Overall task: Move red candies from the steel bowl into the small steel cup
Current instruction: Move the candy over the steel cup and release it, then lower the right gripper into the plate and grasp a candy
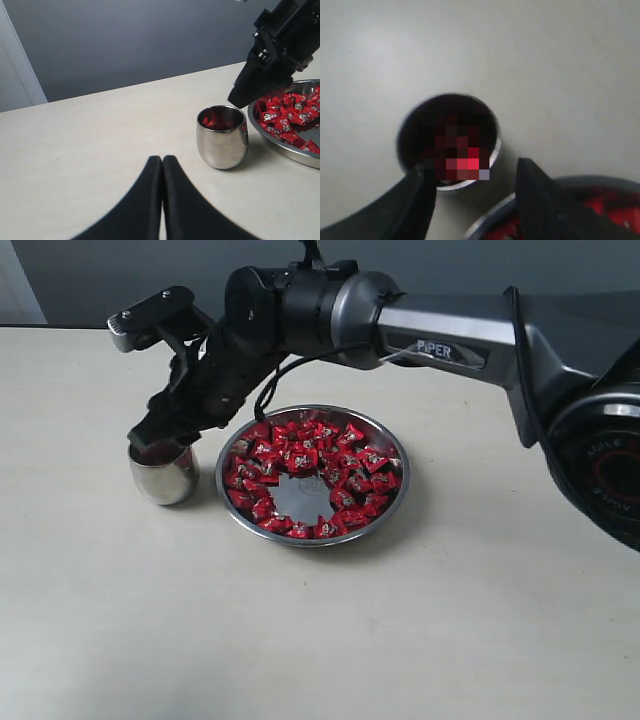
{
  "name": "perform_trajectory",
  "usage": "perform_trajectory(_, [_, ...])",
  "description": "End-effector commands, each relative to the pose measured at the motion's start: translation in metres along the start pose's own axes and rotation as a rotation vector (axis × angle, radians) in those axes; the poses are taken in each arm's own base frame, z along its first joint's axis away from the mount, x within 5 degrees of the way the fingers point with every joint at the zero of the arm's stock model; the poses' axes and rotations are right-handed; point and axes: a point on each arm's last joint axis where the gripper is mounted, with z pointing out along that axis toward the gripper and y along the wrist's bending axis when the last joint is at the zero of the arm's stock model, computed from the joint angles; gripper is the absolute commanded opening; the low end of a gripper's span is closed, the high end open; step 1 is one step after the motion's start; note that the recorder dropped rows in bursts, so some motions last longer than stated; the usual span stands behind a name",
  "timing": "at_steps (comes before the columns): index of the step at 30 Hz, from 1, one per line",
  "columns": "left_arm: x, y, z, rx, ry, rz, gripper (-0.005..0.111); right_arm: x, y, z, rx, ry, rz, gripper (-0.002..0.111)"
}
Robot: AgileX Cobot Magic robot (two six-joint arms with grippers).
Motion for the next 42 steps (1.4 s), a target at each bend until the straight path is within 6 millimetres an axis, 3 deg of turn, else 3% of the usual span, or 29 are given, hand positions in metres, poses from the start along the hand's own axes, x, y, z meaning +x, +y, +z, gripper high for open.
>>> perform_trajectory(1, [0.0, 0.0, 0.0, 0.001, -0.012, -0.006, 0.001, 0.011, -0.037, -0.022, 0.218, 0.152, 0.074, 0.048])
perform_trajectory(5, [0.0, 0.0, 0.0, 0.001, -0.012, -0.006, 0.001, 0.034, -0.066, -0.028, 0.291, 0.344, 0.107, 0.048])
perform_trajectory(11, [0.0, 0.0, 0.0, 0.001, -0.012, -0.006, 0.001, 0.053, -0.091, -0.021, 0.308, 0.435, 0.157, 0.048])
perform_trajectory(29, [0.0, 0.0, 0.0, 0.001, -0.012, -0.006, 0.001, 0.078, -0.087, 0.012, 0.229, 0.544, 0.196, 0.048])
perform_trajectory(31, [0.0, 0.0, 0.0, 0.001, -0.012, -0.006, 0.001, 0.079, -0.088, 0.013, 0.227, 0.546, 0.194, 0.041])
perform_trajectory(38, [0.0, 0.0, 0.0, 0.001, -0.012, -0.006, 0.001, 0.079, -0.088, 0.015, 0.226, 0.543, 0.195, -0.001])
perform_trajectory(42, [0.0, 0.0, 0.0, 0.001, -0.012, -0.006, 0.001, 0.077, -0.087, 0.012, 0.227, 0.536, 0.194, -0.001])
